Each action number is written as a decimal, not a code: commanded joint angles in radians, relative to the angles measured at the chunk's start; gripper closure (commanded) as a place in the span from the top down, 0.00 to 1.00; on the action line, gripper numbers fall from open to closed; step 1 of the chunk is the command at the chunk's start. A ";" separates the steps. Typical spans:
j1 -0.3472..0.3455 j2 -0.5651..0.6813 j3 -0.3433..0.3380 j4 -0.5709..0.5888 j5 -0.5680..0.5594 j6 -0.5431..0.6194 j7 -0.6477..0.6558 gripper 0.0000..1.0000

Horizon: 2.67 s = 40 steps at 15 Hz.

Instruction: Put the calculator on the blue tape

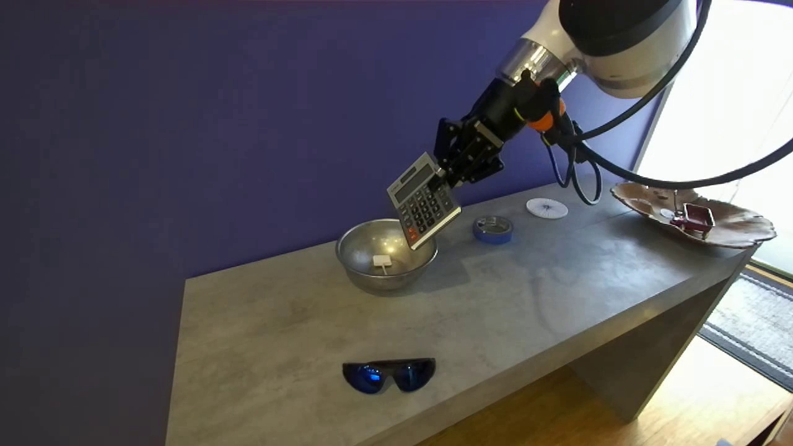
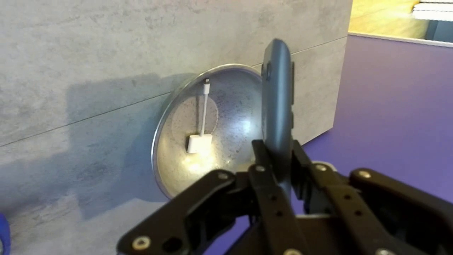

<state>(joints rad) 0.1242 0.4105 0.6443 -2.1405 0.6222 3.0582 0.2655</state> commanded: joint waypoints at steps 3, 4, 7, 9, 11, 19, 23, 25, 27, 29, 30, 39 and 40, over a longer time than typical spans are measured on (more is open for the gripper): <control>-0.273 0.031 0.277 0.037 0.152 -0.066 -0.261 0.05; -0.347 0.042 0.344 0.035 0.170 -0.080 -0.332 0.05; -0.584 0.123 0.538 0.024 0.202 -0.143 -0.547 0.05; -0.741 0.183 0.639 -0.023 0.233 -0.211 -0.679 0.05; -0.878 0.209 0.686 -0.099 0.313 -0.292 -0.800 0.05; -1.036 0.215 0.646 -0.205 0.435 -0.377 -0.964 0.05; -1.062 0.202 0.504 -0.204 0.395 -0.453 -1.003 0.05; -1.048 0.182 0.394 -0.184 0.386 -0.547 -1.027 0.05; -0.993 0.173 0.253 -0.139 0.371 -0.670 -1.046 0.05; -0.931 0.135 0.182 -0.147 0.475 -0.706 -1.107 0.19; -0.909 0.135 0.125 -0.127 0.475 -0.756 -1.115 0.19; -0.543 0.206 -0.337 0.092 0.462 -1.071 -1.300 0.05; -0.504 0.213 -0.378 0.116 0.493 -1.088 -1.310 0.05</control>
<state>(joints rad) -0.4996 0.5984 0.3961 -2.1067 1.0512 2.0491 -0.9969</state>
